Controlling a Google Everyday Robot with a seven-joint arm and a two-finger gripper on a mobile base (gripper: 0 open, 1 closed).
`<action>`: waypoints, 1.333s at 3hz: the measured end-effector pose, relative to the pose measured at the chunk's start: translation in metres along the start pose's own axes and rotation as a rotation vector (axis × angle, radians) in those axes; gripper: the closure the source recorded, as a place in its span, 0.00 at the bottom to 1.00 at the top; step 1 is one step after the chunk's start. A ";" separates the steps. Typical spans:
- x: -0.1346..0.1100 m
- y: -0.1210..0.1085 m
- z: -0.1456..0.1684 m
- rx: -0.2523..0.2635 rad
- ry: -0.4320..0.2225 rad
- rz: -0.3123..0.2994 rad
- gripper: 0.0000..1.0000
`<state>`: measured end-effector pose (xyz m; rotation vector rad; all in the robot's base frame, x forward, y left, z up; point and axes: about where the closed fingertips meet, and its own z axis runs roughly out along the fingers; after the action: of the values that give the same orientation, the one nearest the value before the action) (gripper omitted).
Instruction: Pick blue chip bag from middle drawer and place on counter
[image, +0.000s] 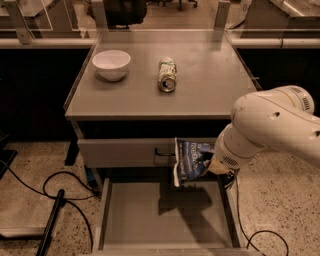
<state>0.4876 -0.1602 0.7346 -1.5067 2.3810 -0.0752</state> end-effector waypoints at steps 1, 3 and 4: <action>0.003 -0.020 -0.030 0.038 -0.027 0.032 1.00; 0.013 -0.057 -0.085 0.149 -0.039 0.088 1.00; 0.005 -0.089 -0.082 0.151 -0.026 0.098 1.00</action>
Offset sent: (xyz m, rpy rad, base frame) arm 0.0159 -0.0959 0.1726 -0.0281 -0.2725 -0.2022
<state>0.5389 -0.2138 0.8301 -1.3135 2.3664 -0.2062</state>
